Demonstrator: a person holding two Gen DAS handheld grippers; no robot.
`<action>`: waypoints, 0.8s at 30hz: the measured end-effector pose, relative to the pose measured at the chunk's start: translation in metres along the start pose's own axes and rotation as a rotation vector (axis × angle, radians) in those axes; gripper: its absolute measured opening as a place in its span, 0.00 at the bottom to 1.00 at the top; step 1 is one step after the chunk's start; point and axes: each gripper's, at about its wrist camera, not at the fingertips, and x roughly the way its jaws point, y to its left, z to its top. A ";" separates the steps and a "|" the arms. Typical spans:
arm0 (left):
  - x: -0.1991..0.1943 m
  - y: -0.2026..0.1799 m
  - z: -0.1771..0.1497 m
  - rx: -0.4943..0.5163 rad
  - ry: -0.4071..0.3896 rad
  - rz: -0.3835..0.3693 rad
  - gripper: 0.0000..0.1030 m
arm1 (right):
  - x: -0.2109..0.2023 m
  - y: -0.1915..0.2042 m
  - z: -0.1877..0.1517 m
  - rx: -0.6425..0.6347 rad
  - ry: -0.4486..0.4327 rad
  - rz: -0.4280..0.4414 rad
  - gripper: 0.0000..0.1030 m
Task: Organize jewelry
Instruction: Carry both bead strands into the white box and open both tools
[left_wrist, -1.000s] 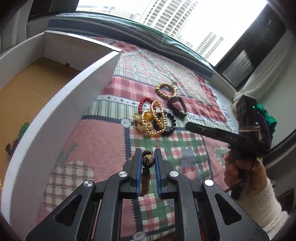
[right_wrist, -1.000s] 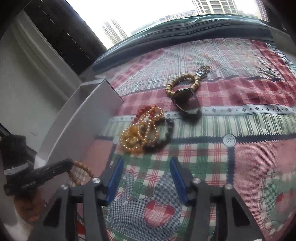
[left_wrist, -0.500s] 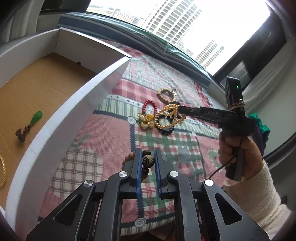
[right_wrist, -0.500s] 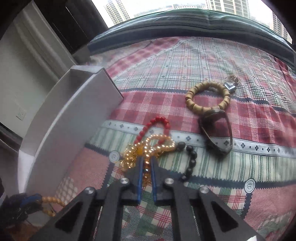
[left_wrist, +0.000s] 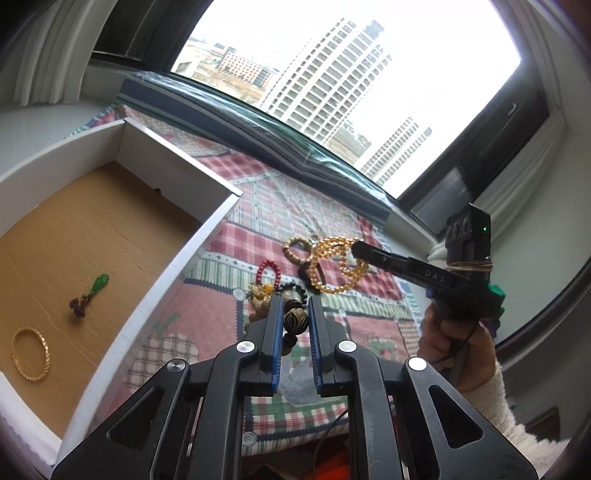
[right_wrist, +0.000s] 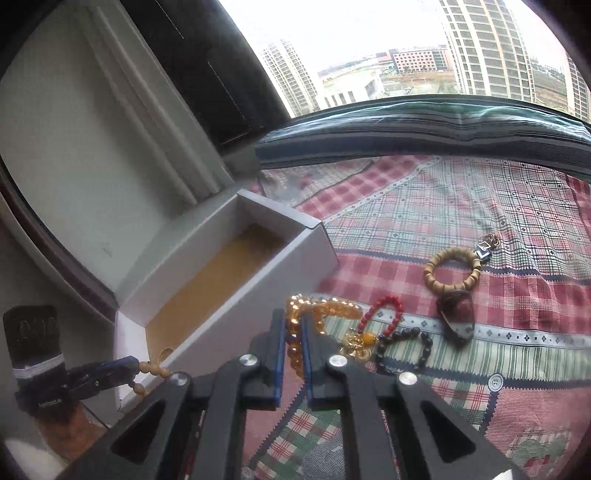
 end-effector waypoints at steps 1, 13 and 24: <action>-0.008 0.001 0.003 -0.001 -0.012 0.005 0.11 | 0.001 0.008 0.001 -0.012 -0.001 0.016 0.08; -0.084 0.059 0.020 -0.087 -0.122 0.180 0.11 | 0.022 0.113 0.029 -0.165 0.018 0.200 0.08; -0.107 0.119 0.030 -0.179 -0.180 0.321 0.11 | 0.074 0.177 0.048 -0.232 0.057 0.283 0.08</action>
